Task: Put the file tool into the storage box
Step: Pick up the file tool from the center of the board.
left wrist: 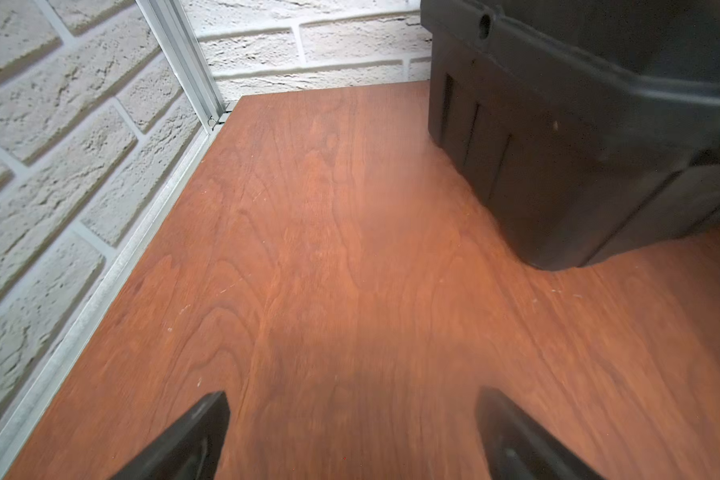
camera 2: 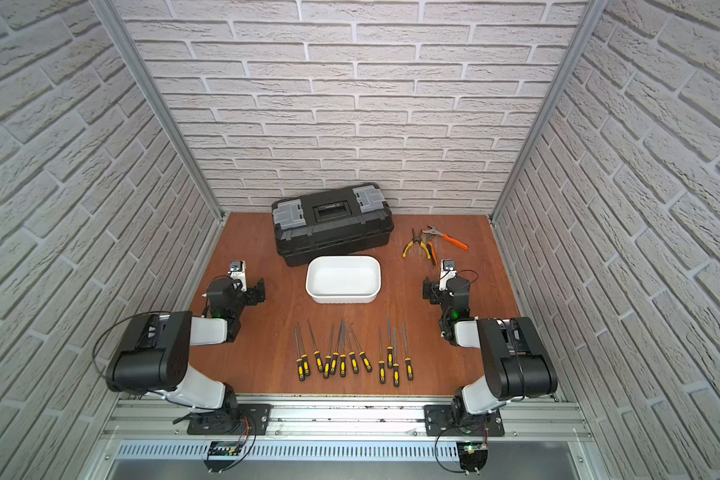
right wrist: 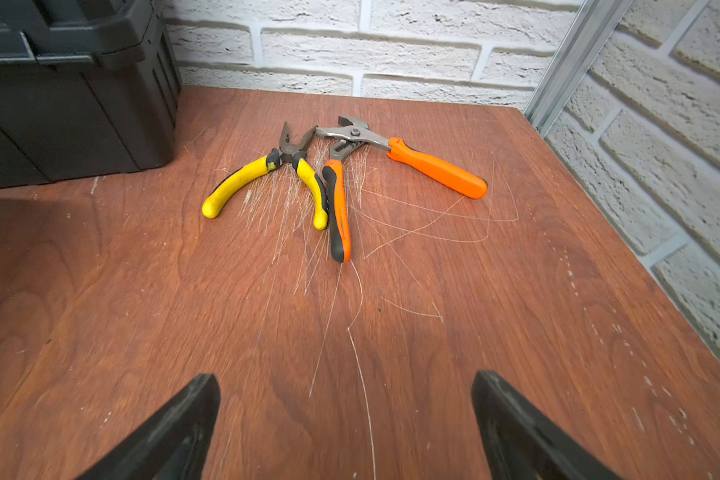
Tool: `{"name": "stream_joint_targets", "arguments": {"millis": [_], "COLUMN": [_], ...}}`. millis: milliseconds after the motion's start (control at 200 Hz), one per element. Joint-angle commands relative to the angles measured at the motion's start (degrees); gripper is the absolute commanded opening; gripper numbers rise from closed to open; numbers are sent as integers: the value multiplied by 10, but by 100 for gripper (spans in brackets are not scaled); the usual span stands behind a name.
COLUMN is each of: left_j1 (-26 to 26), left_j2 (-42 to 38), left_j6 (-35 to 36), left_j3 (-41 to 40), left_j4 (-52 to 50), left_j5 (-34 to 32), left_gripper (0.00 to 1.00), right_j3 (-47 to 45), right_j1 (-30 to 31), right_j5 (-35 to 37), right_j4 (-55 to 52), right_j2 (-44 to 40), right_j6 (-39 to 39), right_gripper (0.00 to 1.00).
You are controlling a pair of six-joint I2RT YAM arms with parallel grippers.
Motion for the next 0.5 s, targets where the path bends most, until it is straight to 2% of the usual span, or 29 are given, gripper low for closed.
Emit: {"name": "stream_joint_targets", "arguments": {"millis": [0,495], "left_j1": [4,7], "left_j2": [0,0], "left_j6": [4,1], "left_j3": [8,8], "left_j4": [18,17], "left_j5": [5,10], "left_gripper": [98,98], "right_j3": [9,9], "right_j1": [0,0], "right_j5": [-1,-2], "right_j4": [15,15], "right_j2": [-5,-5], "right_j6": [-3,-3], "right_gripper": [99,99]}}
